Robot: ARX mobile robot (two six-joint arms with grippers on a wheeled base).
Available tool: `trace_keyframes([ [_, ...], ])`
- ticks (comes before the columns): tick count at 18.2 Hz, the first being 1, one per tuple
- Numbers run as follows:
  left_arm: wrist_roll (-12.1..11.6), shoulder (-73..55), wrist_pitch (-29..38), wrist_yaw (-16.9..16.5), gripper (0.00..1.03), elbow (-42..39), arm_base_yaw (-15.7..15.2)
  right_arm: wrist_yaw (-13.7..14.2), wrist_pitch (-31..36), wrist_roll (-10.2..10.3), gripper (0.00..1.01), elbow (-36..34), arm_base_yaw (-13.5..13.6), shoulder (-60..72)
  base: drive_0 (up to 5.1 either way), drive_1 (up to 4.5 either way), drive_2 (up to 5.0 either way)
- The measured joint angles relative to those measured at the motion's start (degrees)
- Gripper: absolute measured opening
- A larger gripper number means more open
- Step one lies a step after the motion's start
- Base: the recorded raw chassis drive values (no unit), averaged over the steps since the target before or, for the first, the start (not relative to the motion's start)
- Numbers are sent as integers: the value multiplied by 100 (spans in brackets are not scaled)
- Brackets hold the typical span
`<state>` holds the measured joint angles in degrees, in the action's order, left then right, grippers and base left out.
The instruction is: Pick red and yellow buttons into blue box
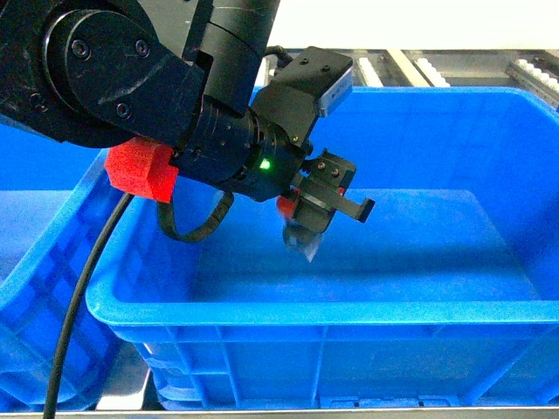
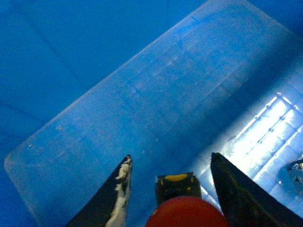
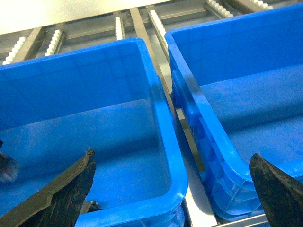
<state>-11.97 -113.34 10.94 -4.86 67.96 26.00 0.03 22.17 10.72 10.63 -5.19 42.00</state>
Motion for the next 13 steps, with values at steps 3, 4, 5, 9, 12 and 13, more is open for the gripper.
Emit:
trace_keyframes([
  [3,170,175,356,219,74,-245,-85,-2,0,-2,98,0,0,0,0,0,0],
  [4,284,341,592,295,83,-420,-173,0,0,0,98,0,0,0,0,0,0],
  [5,330,516,868,450,90,-597,-251,-2,0,-2,98,0,0,0,0,0,0],
  [9,623,1784,2159,898,98,-1624,-723,0,0,-2,98,0,0,0,0,0,0],
  [12,951,3381,2988,1580,98,-3029,-1010,0,0,-2,98,0,0,0,0,0,0],
  [13,1005,3727,3080,1753,98,-3370,-1016,0,0,0,98,0,0,0,0,0,0],
])
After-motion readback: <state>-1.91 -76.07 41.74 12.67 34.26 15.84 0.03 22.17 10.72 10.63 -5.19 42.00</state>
